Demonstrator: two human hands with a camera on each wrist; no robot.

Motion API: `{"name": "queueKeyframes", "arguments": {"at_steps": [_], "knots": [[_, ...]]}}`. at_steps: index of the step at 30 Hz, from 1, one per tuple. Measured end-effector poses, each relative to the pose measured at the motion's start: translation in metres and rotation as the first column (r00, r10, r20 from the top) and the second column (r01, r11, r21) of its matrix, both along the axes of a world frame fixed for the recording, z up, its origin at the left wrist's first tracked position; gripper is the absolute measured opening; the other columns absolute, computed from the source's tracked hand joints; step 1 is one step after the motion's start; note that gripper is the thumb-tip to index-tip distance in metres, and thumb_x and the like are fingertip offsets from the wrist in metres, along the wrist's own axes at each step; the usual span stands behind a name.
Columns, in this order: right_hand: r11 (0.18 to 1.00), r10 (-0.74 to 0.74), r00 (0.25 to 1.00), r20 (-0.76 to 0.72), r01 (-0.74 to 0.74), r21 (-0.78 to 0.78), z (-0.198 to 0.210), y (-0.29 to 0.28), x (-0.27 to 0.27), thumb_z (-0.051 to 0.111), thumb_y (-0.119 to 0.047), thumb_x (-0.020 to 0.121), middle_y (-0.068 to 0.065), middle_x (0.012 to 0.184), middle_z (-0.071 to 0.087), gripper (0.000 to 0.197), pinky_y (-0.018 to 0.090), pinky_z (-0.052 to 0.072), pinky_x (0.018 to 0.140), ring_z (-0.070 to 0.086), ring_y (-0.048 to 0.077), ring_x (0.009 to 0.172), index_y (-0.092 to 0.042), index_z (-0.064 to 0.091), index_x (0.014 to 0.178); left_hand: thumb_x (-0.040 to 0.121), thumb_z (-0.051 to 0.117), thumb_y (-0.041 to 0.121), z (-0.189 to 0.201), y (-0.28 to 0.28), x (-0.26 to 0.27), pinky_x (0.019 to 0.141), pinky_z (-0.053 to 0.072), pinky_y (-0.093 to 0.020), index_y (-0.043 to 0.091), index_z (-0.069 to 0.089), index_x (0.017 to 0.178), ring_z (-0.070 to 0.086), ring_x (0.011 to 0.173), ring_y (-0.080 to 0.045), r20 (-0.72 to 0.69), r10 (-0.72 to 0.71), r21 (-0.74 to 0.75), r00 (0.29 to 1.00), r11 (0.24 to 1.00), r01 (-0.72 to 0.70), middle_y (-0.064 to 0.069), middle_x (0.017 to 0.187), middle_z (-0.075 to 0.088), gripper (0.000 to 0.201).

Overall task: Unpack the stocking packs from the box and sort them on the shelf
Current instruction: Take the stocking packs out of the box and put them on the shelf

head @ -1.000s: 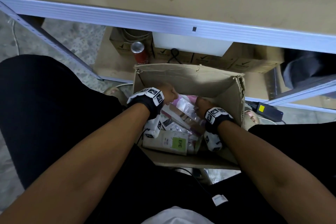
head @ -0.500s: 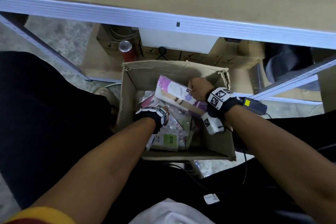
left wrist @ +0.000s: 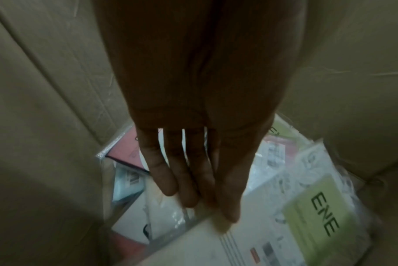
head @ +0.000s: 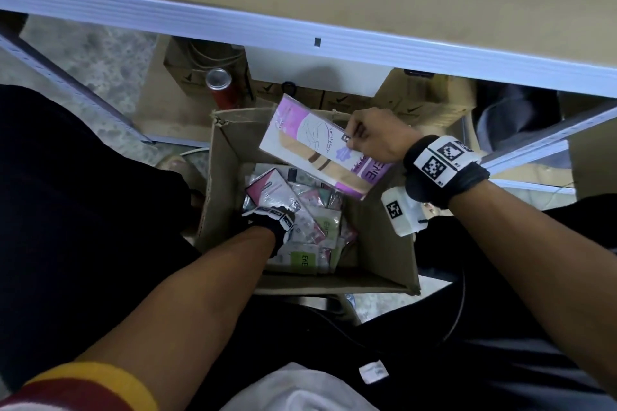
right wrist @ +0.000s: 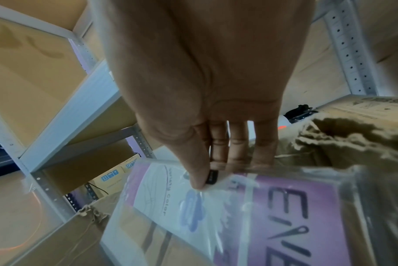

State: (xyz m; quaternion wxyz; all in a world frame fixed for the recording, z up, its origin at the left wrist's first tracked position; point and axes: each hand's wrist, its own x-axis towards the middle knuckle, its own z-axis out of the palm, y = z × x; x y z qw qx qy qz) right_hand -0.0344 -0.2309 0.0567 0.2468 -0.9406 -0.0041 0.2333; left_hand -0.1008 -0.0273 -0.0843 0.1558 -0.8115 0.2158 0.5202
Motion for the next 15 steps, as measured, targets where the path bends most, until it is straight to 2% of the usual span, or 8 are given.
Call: {"name": "queueKeyframes", "arguments": {"at_steps": [2, 3, 5, 7, 10, 13, 15], "knots": [[1.000, 0.002, 1.000, 0.002, -0.002, -0.007, -0.002, 0.001, 0.000, 0.065, -0.011, 0.091, -0.002, 0.091, 0.065, 0.005, 0.022, 0.048, 0.074, 0.060, 0.013, 0.082, -0.015, 0.064, 0.094, 0.095, 0.059, 0.010, -0.005, 0.000, 0.004, 0.113, 0.037, -0.057, 0.012, 0.011, 0.159, 0.028, 0.148, -0.037, 0.030, -0.002, -0.075, 1.000, 0.997, 0.004, -0.011, 0.164, 0.020, 0.081], [1.000, 0.000, 1.000, 0.006, 0.000, -0.006, -0.003, 0.001, 0.001, 0.066, -0.011, 0.090, 0.000, 0.093, 0.066, 0.005, 0.025, 0.048, 0.076, 0.060, 0.015, 0.084, -0.014, 0.065, 0.094, 0.093, 0.060, 0.010, -0.008, 0.000, 0.008, 0.111, 0.040, -0.053, 0.009, 0.018, 0.157, 0.036, 0.144, -0.036, 0.043, 0.000, -0.120, 0.999, 0.993, 0.005, -0.013, 0.161, 0.028, 0.077], [1.000, -0.008, 1.000, 0.010, 0.008, 0.008, -0.004, 0.000, 0.001, 0.066, -0.010, 0.090, 0.000, 0.092, 0.066, 0.006, 0.025, 0.048, 0.076, 0.060, 0.015, 0.084, -0.016, 0.064, 0.092, 0.090, 0.064, 0.007, -0.012, -0.006, 0.019, 0.105, 0.047, -0.049, 0.004, 0.042, 0.145, 0.050, 0.133, -0.036, 0.085, 0.022, -0.188, 0.996, 0.982, -0.005, -0.018, 0.148, 0.046, 0.059], [1.000, -0.007, 1.000, 0.023, 0.007, 0.017, -0.004, -0.001, 0.002, 0.066, -0.009, 0.090, 0.000, 0.093, 0.065, 0.007, 0.027, 0.049, 0.077, 0.060, 0.016, 0.085, -0.016, 0.063, 0.091, 0.091, 0.061, 0.004, -0.012, -0.014, 0.029, 0.099, 0.051, -0.047, 0.001, 0.059, 0.130, 0.051, 0.130, -0.038, 0.167, 0.025, -0.235, 0.986, 0.972, 0.015, -0.021, 0.139, 0.053, 0.039], [1.000, -0.006, 0.999, 0.048, 0.005, 0.024, -0.004, -0.002, 0.002, 0.064, -0.008, 0.090, -0.001, 0.096, 0.064, 0.007, 0.027, 0.049, 0.078, 0.059, 0.014, 0.085, -0.012, 0.065, 0.097, 0.097, 0.052, 0.003, -0.013, -0.022, 0.039, 0.100, 0.049, -0.051, -0.001, 0.064, 0.125, 0.040, 0.139, -0.039, 0.280, 0.044, -0.314, 0.959, 0.948, 0.048, -0.021, 0.139, 0.050, 0.031], [0.999, -0.018, 0.998, 0.067, 0.016, 0.028, -0.007, -0.002, 0.002, 0.060, -0.005, 0.091, -0.002, 0.093, 0.063, 0.011, 0.021, 0.044, 0.073, 0.053, 0.001, 0.072, -0.010, 0.065, 0.100, 0.098, 0.052, 0.005, -0.021, -0.016, 0.042, 0.098, 0.050, -0.049, 0.000, 0.063, 0.127, 0.051, 0.130, -0.038, 0.254, 0.015, -0.292, 0.967, 0.954, 0.062, -0.022, 0.139, 0.051, 0.031], [0.999, -0.027, 0.997, 0.070, 0.024, 0.032, -0.008, -0.003, 0.001, 0.060, -0.004, 0.091, -0.002, 0.093, 0.063, 0.012, 0.022, 0.045, 0.073, 0.053, 0.000, 0.071, -0.009, 0.065, 0.101, 0.098, 0.056, 0.010, -0.026, -0.011, 0.041, 0.099, 0.050, -0.046, 0.003, 0.062, 0.128, 0.054, 0.128, -0.035, 0.229, -0.056, -0.232, 0.972, 0.967, 0.110, -0.018, 0.139, 0.054, 0.031]]}}
